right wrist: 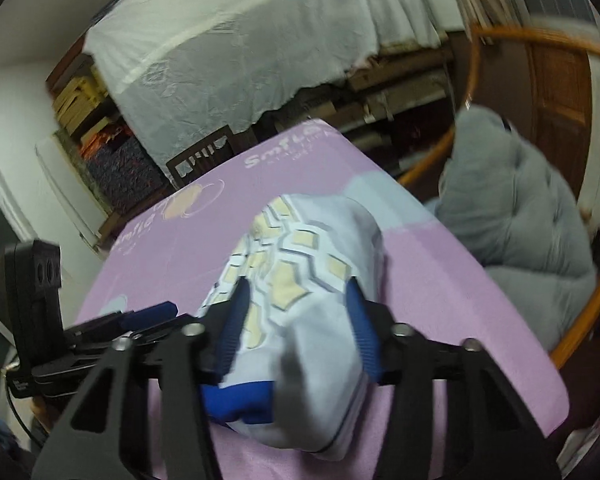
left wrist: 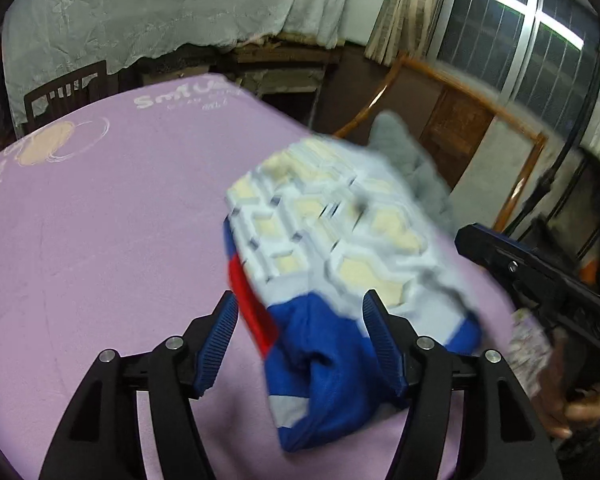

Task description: Fold large clothes

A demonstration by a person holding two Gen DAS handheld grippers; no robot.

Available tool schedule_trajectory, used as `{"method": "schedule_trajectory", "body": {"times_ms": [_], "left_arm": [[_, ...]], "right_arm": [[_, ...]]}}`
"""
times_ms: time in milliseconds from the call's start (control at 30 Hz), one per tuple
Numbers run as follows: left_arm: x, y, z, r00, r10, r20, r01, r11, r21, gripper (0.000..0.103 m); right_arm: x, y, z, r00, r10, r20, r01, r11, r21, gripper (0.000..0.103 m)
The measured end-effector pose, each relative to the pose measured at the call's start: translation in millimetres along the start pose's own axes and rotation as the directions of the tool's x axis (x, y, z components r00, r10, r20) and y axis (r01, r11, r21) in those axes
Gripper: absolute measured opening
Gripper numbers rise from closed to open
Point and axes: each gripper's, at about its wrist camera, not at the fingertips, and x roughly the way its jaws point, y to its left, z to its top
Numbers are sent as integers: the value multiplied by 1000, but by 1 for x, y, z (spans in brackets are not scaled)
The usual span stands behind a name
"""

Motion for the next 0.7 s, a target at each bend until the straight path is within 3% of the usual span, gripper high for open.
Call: {"method": "schedule_trajectory", "body": {"times_ms": [33,100,167,233,367,433,567,700], "left_arm": [[14,-1,-4,998,39,-42,-38,999,15,66],[35,-1,-12,994,45,-100,-44,999,12,69],[38,3,-15,995,53,-87,-55,998,-23,77],[32,2,-13,994,65,-90,-67,998,-15,76],[3,-8,-17,994,93,-62,-94,996,-5,75],[-19,-16,-23,994,107,-27,-107,994,-8,75],[-64,-32,-35,990,129,55,-128,992,-11,84],[-110,-53,-50,972,171,161,-174,985,1,93]], "right_arm": [[4,6,-2,1000,-12,-8,12,1000,-28,40],[22,16,-10,997,-40,-64,35,997,-68,39],[43,9,-23,988,-67,-137,60,997,-57,39],[49,13,-29,990,-93,-108,84,993,-84,39],[39,18,-23,983,-118,-143,112,992,-54,43],[22,20,-23,983,-104,-153,101,995,-25,66],[-26,26,-31,986,-117,-119,116,993,-20,71],[-77,43,-35,993,-99,-68,97,995,-36,83]]}}
